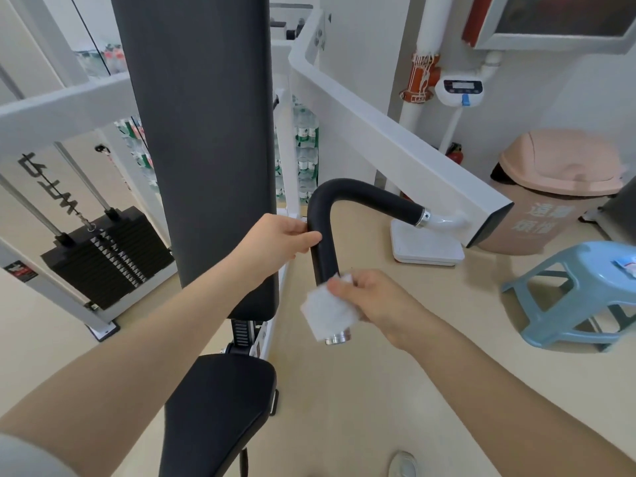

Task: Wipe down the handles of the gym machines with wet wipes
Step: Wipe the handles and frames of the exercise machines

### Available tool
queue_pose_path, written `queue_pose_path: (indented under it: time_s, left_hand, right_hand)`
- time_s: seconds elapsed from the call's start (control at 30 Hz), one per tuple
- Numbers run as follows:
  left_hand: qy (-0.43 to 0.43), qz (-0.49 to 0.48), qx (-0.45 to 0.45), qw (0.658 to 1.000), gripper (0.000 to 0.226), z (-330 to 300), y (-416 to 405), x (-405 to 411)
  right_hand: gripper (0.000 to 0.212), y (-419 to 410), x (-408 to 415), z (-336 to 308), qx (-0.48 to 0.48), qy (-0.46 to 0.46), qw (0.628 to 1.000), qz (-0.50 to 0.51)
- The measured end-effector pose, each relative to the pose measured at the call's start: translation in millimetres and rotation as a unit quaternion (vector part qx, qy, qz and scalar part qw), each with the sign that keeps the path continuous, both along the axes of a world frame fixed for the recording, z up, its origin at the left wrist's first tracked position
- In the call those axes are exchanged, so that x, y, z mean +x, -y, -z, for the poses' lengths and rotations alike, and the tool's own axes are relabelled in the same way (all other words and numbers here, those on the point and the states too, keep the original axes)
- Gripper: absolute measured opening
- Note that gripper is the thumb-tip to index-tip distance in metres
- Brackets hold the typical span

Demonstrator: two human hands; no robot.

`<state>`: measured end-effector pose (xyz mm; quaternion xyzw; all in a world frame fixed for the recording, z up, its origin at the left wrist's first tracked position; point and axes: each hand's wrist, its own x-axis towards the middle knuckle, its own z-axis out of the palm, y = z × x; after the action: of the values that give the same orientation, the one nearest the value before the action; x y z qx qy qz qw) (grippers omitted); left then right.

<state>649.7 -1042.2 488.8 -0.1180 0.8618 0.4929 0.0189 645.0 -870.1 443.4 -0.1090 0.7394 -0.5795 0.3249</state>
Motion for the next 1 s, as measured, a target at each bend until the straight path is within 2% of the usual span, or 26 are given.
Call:
queue_pose_path:
  time_s: [0.07,0.13,0.17,0.23,0.33,0.37,0.4,0.43,0.47,0.5,0.57,0.63,0.67,0.73,0.83,0.93,1.0]
  left_hand:
    - [0.006,0.002,-0.005,1.000,0.025,-0.8,2.8,-2.0]
    - [0.004,0.000,0.011,1.000,0.025,0.5,3.2,-0.9]
    - [0.002,-0.002,0.020,1.000,0.025,1.5,3.0,0.3]
    - [-0.003,-0.005,0.032,0.999,0.025,3.7,2.7,1.5]
    - [0.000,-0.010,0.046,0.999,0.019,7.2,3.1,0.6]
    - [0.006,-0.011,0.054,0.998,0.017,8.0,3.7,0.6]
    - [0.013,-0.015,0.069,0.997,0.018,9.9,4.6,0.8]
    - [0.018,-0.019,0.087,0.996,0.020,12.0,5.3,1.8]
    - [0.020,-0.023,0.104,0.994,0.023,15.0,6.2,3.0]
    - [0.018,-0.026,0.119,0.992,0.024,18.5,6.8,4.6]
    - [0.010,-0.041,0.150,0.988,0.024,23.7,8.1,5.9]
    - [0.012,-0.076,0.167,0.983,0.022,24.2,11.4,5.0]
    - [0.014,-0.090,0.172,0.981,0.021,23.1,13.4,4.6]
    - [0.011,-0.111,0.180,0.977,0.019,21.0,16.7,4.4]
    - [-0.006,-0.135,0.196,0.971,0.018,20.8,17.8,8.2]
    - [-0.004,-0.126,0.192,0.973,0.020,23.0,17.5,10.8]
    - [-0.007,-0.124,0.179,0.976,0.023,20.9,16.7,9.0]
  right_hand:
    - [0.024,6.7,-0.3,3.1,-0.014,-0.052,0.997,0.048]
    - [0.025,4.1,1.1,2.1,0.055,-0.154,0.986,0.031]
    - [0.026,-0.8,-1.7,-0.3,0.115,-0.229,0.966,0.018]
    - [0.027,-12.8,-14.2,-11.2,0.206,-0.387,0.897,0.061]
    - [0.026,-15.4,-35.2,-38.3,0.197,-0.565,0.770,0.222]
    - [0.028,-9.3,-37.0,-43.7,0.179,-0.590,0.749,0.241]
    - [0.029,0.0,-35.4,-47.3,0.142,-0.585,0.765,0.229]
    - [0.029,8.8,-30.8,-45.2,0.117,-0.570,0.791,0.190]
    - [0.029,14.2,-23.8,-39.4,0.112,-0.572,0.806,0.104]
    - [0.030,16.8,-16.0,-25.9,0.140,-0.619,0.773,-0.004]
    - [0.032,11.1,-4.3,2.7,0.161,-0.699,0.663,-0.215]
    - [0.031,2.7,-11.3,4.6,0.179,-0.703,0.611,-0.317]
    - [0.027,5.2,-18.6,-5.0,0.192,-0.712,0.590,-0.328]
    - [0.021,15.6,-34.6,-28.3,0.257,-0.704,0.584,-0.313]
    - [0.038,24.4,-48.8,-42.4,0.288,-0.664,0.629,-0.283]
    - [0.048,14.9,-46.6,-36.5,0.225,-0.660,0.634,-0.335]
    - [0.052,11.6,-61.7,-44.5,0.229,-0.642,0.651,-0.335]
